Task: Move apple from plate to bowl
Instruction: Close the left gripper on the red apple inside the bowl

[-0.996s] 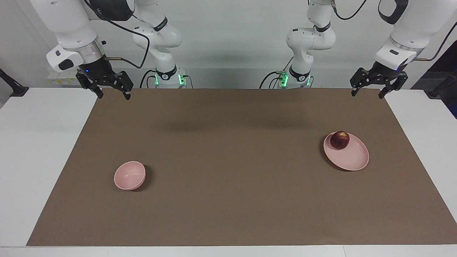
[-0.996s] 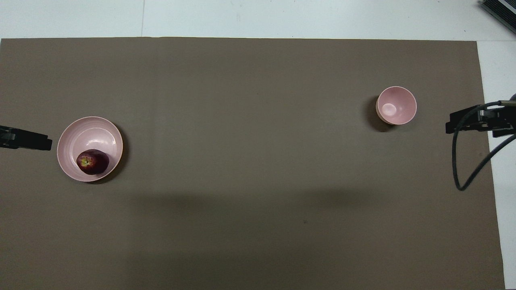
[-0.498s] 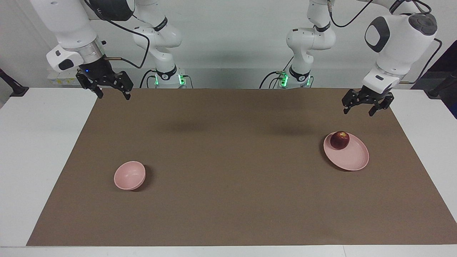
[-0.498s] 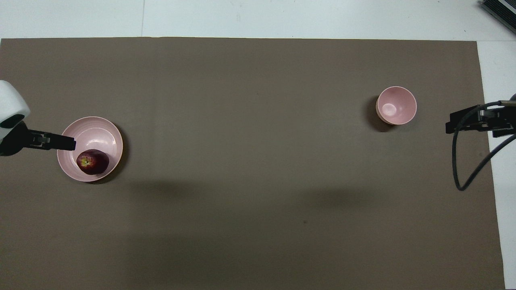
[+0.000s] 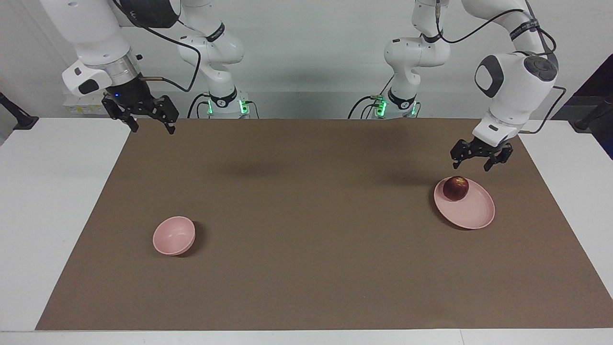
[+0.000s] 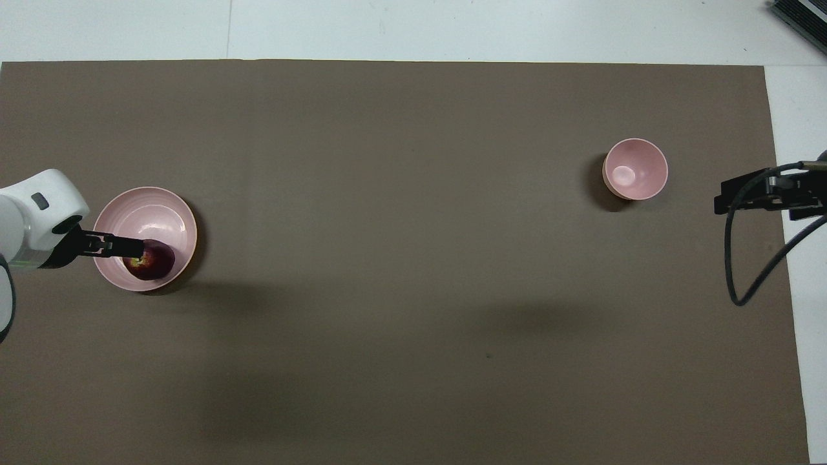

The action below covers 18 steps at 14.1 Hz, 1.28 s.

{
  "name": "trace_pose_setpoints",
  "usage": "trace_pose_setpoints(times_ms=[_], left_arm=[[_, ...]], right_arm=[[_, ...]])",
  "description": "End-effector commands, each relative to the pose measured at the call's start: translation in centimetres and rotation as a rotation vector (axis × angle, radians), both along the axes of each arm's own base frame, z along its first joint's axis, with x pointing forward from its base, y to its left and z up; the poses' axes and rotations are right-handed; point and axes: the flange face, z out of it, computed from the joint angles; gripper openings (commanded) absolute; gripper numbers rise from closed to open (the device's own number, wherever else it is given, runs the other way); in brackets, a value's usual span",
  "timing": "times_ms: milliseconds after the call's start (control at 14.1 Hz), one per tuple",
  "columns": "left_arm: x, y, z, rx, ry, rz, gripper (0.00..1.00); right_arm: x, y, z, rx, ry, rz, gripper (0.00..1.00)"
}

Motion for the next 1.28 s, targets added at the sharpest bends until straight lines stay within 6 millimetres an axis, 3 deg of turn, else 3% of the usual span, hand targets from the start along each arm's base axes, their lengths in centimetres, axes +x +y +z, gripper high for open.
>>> trace_pose_setpoints(times_ms=[0,285,498,854,996,1067,1209], left_arm=[[-1.2,0.6,-3.6,-0.005,-0.052,-0.007,1.00],[-0.2,0.5,-8.9,0.009,-0.097,0.000,1.00],[-0.3,0.3,-10.2,0.010,-0.084,-0.001,1.00],[-1.0,0.6,-10.8,0.008,-0.060,0.008,0.96],[-1.4,0.7,-11.0,0.007,-0.048,0.009,0.82],[-1.6,0.7,-11.0,0.006,-0.037,0.008,0.70],[-1.7,0.7,-11.0,0.005,-0.015,0.007,0.33]], right_arm=[[-0.4,0.0,0.0,0.005,-0.010,0.021,1.00],[-0.4,0.0,0.0,0.005,-0.010,0.019,1.00],[-0.4,-0.1,0.0,0.005,-0.010,0.018,1.00],[-0.4,-0.1,0.0,0.003,-0.010,0.019,1.00],[-0.4,-0.1,0.0,0.005,-0.010,0.019,1.00],[-0.4,-0.1,0.0,0.005,-0.010,0.019,1.00],[-0.4,-0.1,0.0,0.005,-0.010,0.019,1.00]])
